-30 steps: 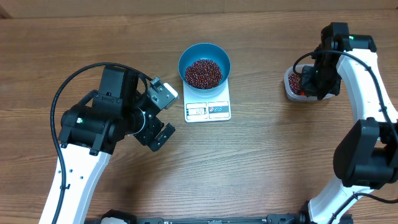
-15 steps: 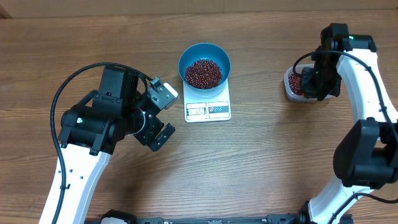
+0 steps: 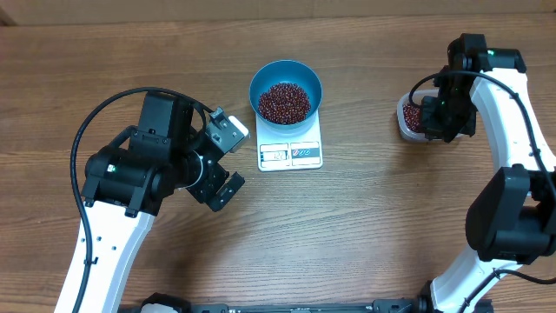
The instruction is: Scoop item into bowl and weigh 150g on scale
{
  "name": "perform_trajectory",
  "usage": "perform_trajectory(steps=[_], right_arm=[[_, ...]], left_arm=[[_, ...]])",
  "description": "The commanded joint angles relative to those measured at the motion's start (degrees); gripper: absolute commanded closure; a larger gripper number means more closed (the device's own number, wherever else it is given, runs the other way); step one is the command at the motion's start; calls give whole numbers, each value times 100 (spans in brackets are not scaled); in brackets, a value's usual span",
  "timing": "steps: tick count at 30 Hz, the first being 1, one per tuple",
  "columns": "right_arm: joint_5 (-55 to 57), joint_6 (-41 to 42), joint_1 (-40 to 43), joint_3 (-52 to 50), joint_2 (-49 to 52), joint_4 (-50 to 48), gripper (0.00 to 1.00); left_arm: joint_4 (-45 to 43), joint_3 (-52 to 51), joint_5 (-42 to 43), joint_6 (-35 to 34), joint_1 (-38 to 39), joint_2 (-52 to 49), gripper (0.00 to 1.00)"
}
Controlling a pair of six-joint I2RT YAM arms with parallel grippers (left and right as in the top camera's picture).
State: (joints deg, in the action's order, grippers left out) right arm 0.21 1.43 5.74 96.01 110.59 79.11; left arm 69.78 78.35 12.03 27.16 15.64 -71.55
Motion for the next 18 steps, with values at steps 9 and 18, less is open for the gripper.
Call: perform_trajectory(steps=[9, 18], right_arm=[[291, -221, 13, 109, 66, -444, 96], [977, -17, 13, 107, 444, -599, 96]], left_arm=[[-15, 2, 111, -59, -24, -37, 0], [-15, 2, 111, -59, -24, -37, 1]])
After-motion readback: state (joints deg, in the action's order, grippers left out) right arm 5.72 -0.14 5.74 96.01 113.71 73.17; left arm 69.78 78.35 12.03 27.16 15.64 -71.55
